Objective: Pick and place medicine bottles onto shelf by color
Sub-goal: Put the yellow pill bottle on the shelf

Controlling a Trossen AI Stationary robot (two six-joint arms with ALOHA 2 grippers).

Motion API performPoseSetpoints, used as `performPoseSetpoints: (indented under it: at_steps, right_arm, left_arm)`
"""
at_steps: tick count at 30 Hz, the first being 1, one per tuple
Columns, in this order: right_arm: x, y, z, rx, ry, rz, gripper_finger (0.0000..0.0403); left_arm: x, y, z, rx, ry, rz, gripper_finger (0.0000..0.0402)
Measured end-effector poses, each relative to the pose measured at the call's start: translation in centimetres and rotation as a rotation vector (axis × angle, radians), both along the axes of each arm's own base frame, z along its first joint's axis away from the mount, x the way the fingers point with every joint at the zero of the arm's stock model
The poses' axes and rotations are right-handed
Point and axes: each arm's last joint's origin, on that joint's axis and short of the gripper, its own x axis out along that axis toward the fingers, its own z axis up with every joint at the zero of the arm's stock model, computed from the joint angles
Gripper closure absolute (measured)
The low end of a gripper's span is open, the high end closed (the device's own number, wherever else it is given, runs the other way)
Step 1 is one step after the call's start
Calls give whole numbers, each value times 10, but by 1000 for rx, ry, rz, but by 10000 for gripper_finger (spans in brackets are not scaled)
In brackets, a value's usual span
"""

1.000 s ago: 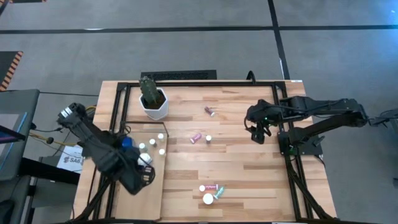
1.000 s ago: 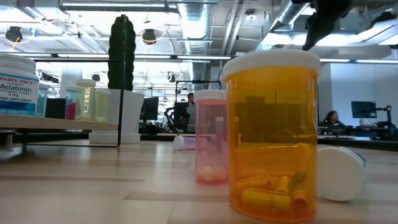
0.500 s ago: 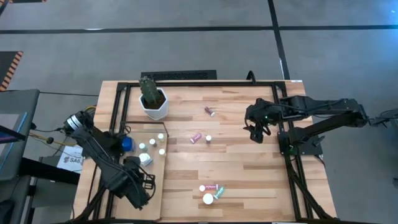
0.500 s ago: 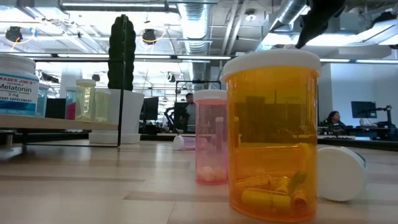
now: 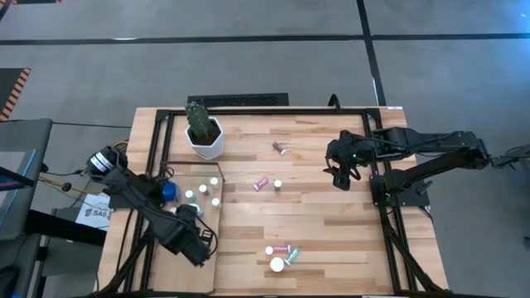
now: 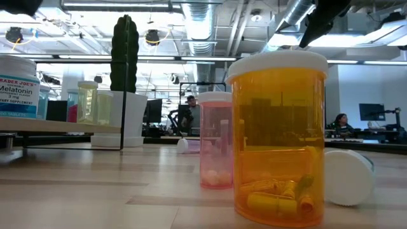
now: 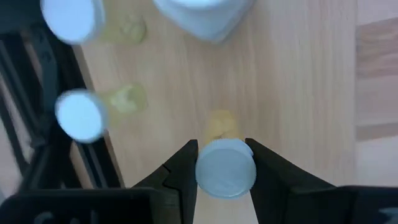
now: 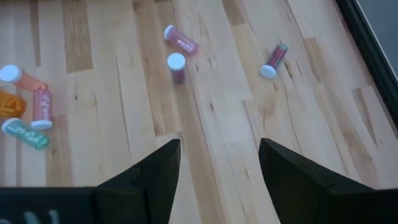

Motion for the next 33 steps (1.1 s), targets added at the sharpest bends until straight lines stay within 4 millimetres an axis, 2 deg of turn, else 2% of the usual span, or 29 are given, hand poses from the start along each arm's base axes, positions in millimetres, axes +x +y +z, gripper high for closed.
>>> performPoseSetpoints:
  at_steps: [5, 12, 25, 33]
  right_arm:
    - [0, 0, 0, -1, 0, 1, 163]
    - [0, 0, 0, 3, -1, -4, 163]
    - [1, -2, 1, -2, -19, -7, 163]
    - [1, -6, 1, -2, -18, -32, 163]
  left_arm:
    - [2, 12, -8, -18, 34, -31, 303]
    - [1, 17, -23, -52, 3, -35, 304]
    - [-3, 21, -19, -33, 11, -18, 301]
    - [-4, 21, -19, -36, 14, -14, 266]
